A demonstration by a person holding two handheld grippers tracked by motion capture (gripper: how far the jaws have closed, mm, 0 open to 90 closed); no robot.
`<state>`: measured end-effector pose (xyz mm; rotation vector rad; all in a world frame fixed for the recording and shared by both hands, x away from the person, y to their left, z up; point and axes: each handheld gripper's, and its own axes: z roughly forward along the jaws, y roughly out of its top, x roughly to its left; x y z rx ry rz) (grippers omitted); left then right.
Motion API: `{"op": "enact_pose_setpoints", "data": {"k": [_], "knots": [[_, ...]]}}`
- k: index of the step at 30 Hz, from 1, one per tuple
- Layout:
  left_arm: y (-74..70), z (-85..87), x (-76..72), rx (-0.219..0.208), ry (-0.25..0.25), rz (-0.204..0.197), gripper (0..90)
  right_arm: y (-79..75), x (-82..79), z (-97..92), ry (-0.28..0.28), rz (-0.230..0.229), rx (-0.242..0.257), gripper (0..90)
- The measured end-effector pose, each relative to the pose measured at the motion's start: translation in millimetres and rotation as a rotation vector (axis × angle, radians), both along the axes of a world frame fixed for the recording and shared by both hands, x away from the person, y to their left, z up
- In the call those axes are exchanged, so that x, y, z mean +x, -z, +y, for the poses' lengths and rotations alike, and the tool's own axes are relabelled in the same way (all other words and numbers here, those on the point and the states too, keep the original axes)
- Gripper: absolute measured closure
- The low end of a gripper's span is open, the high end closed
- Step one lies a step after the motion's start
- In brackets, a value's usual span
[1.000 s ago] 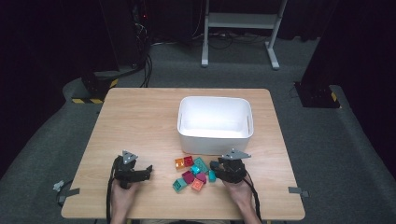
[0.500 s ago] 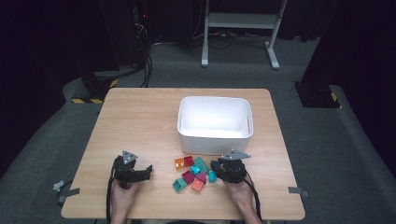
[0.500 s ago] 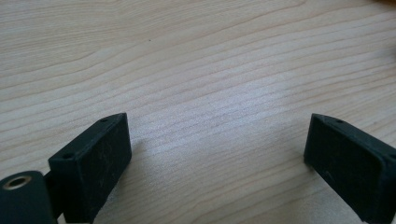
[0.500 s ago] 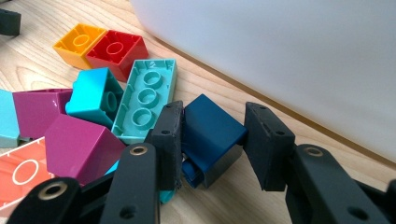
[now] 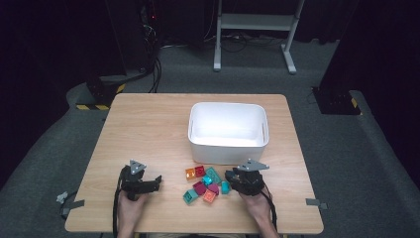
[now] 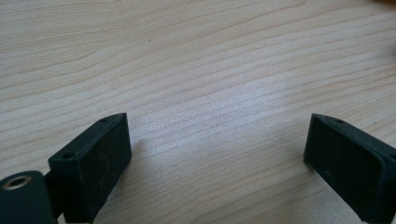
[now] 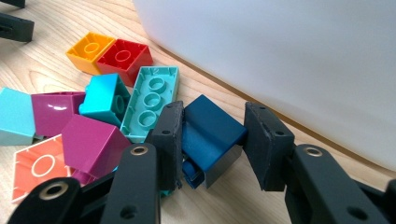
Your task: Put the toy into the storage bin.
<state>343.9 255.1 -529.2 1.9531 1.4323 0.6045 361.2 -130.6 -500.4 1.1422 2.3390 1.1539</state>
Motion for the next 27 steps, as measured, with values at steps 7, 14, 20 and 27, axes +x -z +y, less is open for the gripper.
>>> {"op": "enact_pose_setpoints", "data": {"k": [7,14,20,27], "knots": [[0.0,0.0,0.0,0.0,0.0,0.0,7.5,-7.8,-4.8,-4.9,-0.003,-0.015,0.007,59.8],[0.0,0.0,0.0,0.0,-0.001,0.0,7.5,-21.4,-10.2,-9.0,-0.017,-0.03,0.008,59.8],[0.0,0.0,0.0,0.0,-0.001,0.0,7.5,-31.7,-13.9,-12.2,-0.03,-0.04,0.012,59.9],[0.0,0.0,0.0,0.0,0.0,0.0,7.5,-45.5,-18.1,-15.3,-0.049,-0.049,0.033,59.9]]}}
